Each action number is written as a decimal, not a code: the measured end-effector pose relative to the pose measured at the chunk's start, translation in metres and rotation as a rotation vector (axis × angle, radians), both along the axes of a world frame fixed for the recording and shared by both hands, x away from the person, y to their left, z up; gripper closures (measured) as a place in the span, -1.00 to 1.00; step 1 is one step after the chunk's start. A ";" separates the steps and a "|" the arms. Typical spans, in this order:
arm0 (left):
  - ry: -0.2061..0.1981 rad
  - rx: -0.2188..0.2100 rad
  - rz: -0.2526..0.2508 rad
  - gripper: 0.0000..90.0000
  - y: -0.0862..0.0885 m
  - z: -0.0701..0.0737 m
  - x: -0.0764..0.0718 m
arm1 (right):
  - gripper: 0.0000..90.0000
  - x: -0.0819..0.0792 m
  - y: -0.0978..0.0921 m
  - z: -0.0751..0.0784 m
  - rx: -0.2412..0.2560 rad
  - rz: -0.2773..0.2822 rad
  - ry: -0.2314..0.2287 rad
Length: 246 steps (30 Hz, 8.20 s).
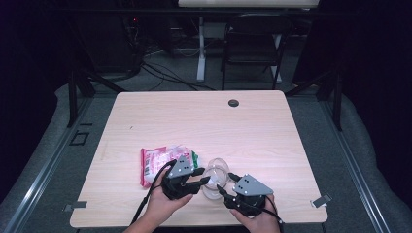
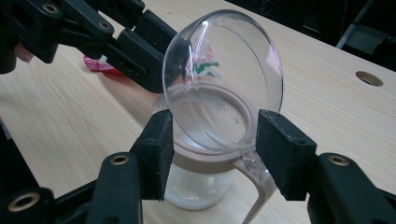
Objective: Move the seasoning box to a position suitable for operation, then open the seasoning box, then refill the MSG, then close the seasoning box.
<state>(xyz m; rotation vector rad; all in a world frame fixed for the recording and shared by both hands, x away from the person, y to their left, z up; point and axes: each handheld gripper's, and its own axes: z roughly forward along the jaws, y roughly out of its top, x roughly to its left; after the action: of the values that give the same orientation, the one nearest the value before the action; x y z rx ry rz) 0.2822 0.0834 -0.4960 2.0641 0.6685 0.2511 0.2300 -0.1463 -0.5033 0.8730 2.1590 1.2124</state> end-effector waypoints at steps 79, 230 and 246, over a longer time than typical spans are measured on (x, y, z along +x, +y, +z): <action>0.018 -0.082 0.111 0.26 0.042 -0.001 0.016 | 0.79 0.030 -0.044 -0.040 0.101 -0.106 0.222; -0.093 0.225 0.437 1.00 0.088 -0.029 0.043 | 0.50 0.052 -0.077 -0.035 0.205 -0.144 0.179; -0.054 0.121 0.485 1.00 0.119 -0.013 0.047 | 0.50 0.052 -0.074 -0.036 0.200 -0.138 0.179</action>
<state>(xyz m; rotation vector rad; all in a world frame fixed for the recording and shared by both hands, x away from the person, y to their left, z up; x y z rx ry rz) 0.3294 0.2024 -0.5094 1.9729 1.1396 0.6343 0.2819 -0.2206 -0.5389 1.2375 2.0967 1.3407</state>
